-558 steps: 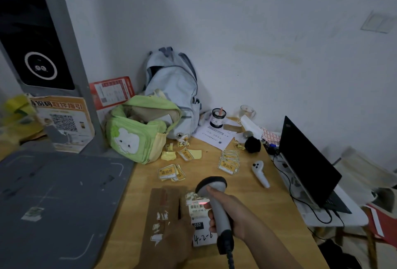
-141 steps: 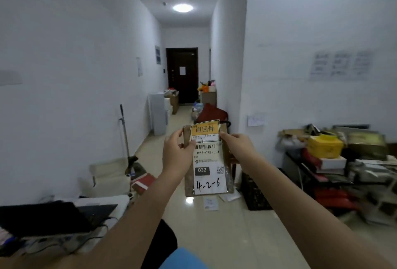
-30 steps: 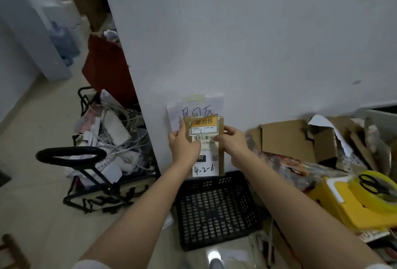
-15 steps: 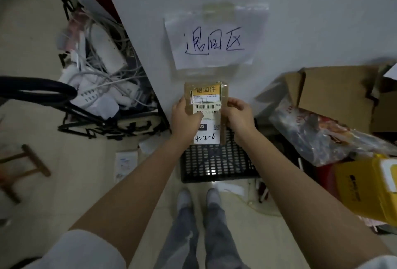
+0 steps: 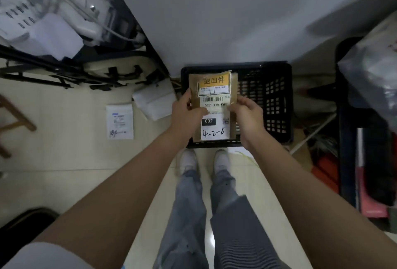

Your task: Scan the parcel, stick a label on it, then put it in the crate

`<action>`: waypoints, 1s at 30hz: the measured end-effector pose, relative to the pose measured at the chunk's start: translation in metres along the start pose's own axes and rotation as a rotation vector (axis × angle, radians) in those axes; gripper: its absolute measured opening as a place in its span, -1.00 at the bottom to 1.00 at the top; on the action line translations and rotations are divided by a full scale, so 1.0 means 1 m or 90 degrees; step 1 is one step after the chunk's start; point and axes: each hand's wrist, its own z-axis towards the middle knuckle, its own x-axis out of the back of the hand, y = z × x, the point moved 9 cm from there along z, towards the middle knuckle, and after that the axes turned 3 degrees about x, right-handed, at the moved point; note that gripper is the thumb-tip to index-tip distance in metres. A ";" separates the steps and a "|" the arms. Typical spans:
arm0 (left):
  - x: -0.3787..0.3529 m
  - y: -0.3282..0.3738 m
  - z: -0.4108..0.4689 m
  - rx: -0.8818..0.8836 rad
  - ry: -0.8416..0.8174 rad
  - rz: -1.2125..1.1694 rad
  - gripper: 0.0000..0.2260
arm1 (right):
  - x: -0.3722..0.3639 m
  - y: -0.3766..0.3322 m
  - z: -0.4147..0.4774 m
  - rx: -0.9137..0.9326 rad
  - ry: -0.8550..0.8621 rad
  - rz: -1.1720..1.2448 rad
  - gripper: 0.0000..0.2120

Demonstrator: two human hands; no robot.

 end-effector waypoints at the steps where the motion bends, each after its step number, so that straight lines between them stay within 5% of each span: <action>1: -0.002 -0.008 0.008 0.010 -0.002 0.001 -0.54 | -0.001 0.010 0.008 -0.006 0.002 -0.001 -0.62; 11: -0.045 -0.087 0.074 0.082 -0.055 -0.007 -0.43 | 0.013 0.099 0.066 -0.046 0.047 0.026 -0.50; 30: -0.055 -0.216 0.202 0.179 -0.052 -0.007 -0.63 | -0.025 0.213 0.186 -0.118 -0.044 -0.033 -0.65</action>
